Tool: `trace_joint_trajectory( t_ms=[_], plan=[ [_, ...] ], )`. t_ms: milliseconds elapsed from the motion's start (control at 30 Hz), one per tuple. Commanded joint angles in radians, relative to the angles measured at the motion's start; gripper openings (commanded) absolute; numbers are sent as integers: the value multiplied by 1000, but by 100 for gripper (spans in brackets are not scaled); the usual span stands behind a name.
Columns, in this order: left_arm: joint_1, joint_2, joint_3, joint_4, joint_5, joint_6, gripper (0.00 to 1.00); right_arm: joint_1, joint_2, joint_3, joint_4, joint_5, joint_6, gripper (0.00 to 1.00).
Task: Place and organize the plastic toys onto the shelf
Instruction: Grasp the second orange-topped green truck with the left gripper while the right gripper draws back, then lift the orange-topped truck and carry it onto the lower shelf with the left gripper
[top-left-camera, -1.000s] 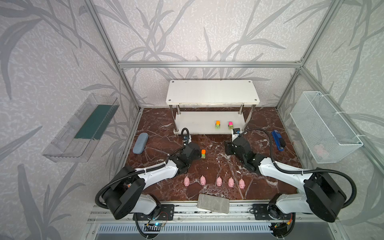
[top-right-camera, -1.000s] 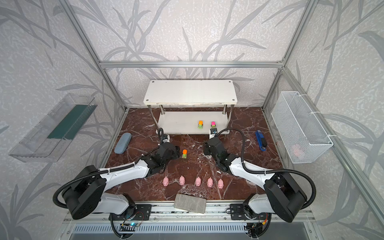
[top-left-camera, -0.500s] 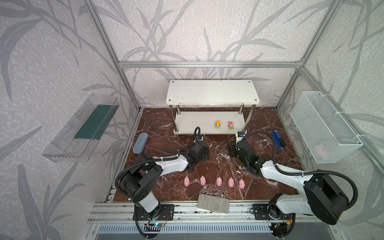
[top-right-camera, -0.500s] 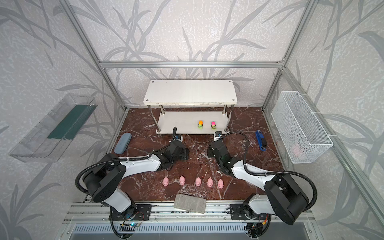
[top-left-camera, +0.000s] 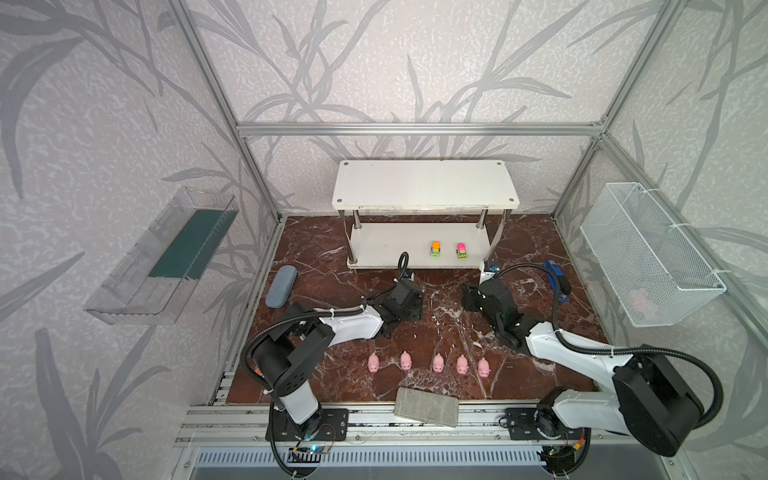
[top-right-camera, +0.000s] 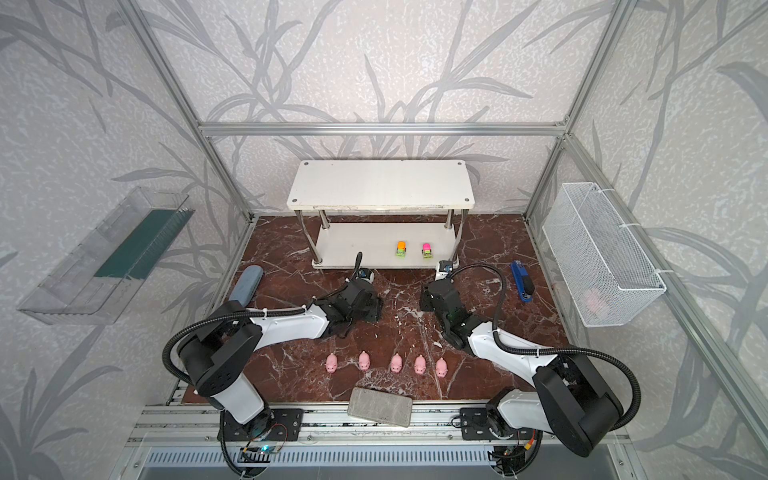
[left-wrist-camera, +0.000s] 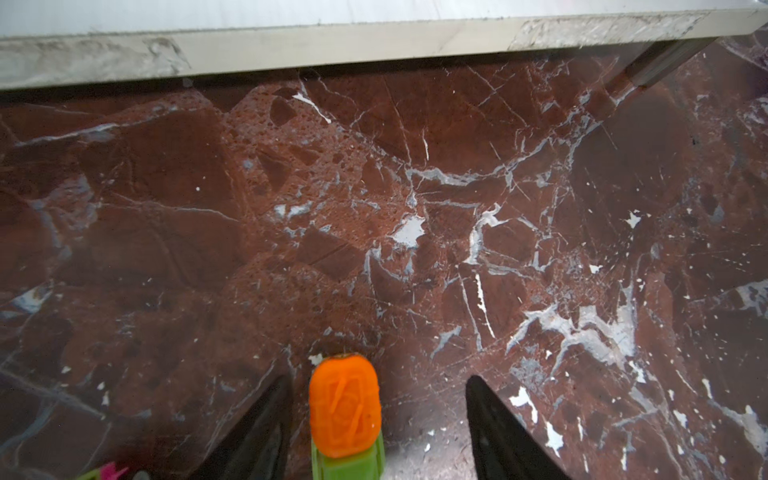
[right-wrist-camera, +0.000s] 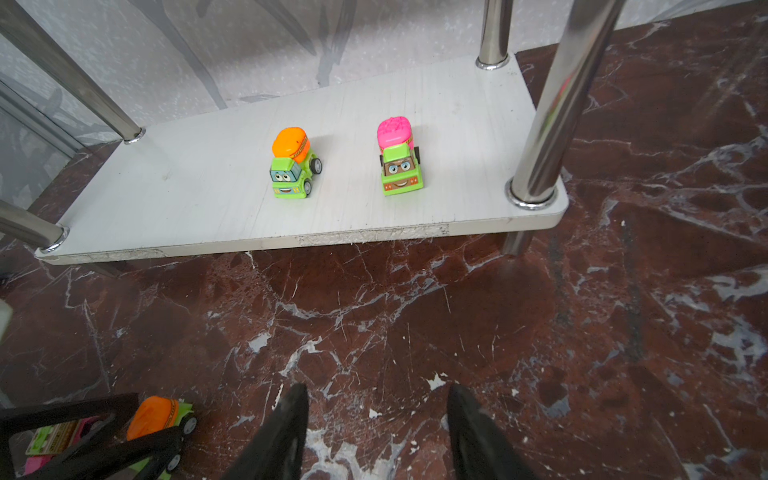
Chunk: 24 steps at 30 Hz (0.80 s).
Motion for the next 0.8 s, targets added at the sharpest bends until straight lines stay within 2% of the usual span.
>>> trace_joint_trajectory(
  t_ms=[0, 467, 700, 767],
  plan=[
    [-6, 11, 4, -31, -20, 23, 64, -6, 16, -10, 30, -4, 13, 55],
    [-9, 53, 5, -2, -45, 11, 50, -7, 34, 0, 30, -16, 15, 55],
    [-9, 64, 7, -1, -63, 8, 40, -6, 45, 0, 32, -16, 14, 55],
    [-10, 64, 6, -4, -70, 6, 32, -6, 48, 0, 33, -16, 14, 55]
  ],
)
